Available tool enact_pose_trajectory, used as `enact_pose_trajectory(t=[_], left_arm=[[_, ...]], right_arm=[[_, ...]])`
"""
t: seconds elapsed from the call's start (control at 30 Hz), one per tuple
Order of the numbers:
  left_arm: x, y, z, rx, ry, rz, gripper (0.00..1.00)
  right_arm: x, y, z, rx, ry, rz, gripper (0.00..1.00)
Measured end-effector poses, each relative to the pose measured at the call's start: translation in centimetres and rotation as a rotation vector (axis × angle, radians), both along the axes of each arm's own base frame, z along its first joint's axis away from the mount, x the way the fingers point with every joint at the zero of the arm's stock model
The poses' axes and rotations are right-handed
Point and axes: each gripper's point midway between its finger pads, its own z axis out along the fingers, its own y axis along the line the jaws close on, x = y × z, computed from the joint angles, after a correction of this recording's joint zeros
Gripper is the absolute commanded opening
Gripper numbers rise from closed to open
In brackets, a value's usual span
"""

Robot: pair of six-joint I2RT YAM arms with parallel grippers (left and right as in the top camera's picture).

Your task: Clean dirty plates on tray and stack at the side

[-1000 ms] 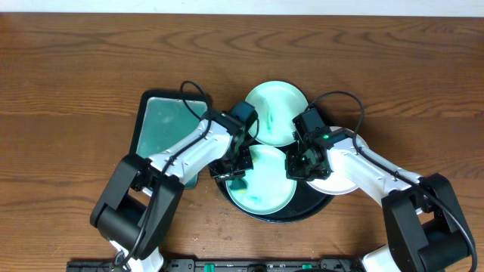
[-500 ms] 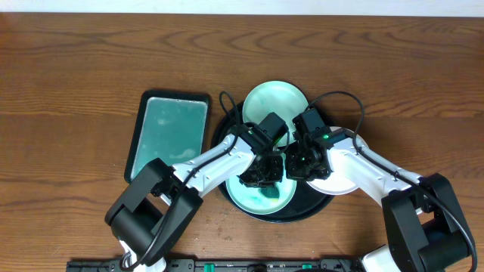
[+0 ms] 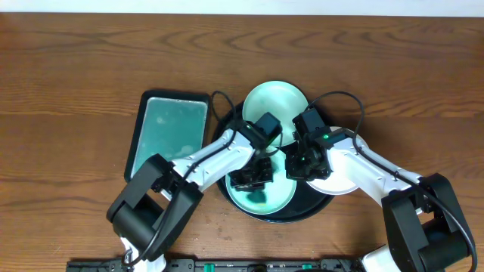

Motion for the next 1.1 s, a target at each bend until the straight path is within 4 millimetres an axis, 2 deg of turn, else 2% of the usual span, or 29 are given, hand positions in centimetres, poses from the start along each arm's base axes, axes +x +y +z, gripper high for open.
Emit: enact_pose_trajectory(t=[0.13, 0.27, 0.4, 0.53, 0.67, 0.83, 0.97, 1.1], left_arm=[[-0.4, 2.1, 0.0, 0.102, 0.0, 0.0, 0.07], [0.3, 4.2, 0.2, 0.225, -0.053, -0.013, 0.07], [2.4, 6.1, 0.8, 0.355, -0.152, -0.03, 0.07], [4.3, 6.5, 1.2, 0.4, -0.225, -0.039, 0.07], [5.5, 4.7, 0.9, 0.311, -0.263, -0.048, 0.07], [6.1, -0.2, 0.4, 0.046, -0.245, -0.033, 0.07], [5.5, -3.3, 0.5, -0.136, -0.204, -0.046, 0.07], [4.3, -4.2, 0.6, -0.205, -0.153, -0.064, 0.07]], right_arm=[[0.0, 0.0, 0.0, 0.0, 0.0, 0.0, 0.05], [0.0, 0.0, 0.0, 0.002, 0.001, 0.0, 0.05], [-0.1, 0.5, 0.1, 0.027, 0.006, 0.004, 0.05], [-0.1, 0.7, 0.1, 0.04, 0.01, 0.005, 0.05], [-0.1, 0.7, 0.1, 0.042, 0.01, 0.005, 0.05], [-0.1, 0.3, 0.0, 0.017, 0.008, 0.001, 0.04], [-0.1, -0.1, 0.0, 0.003, 0.013, -0.007, 0.03], [-0.1, -0.2, 0.0, -0.005, 0.015, -0.007, 0.03]])
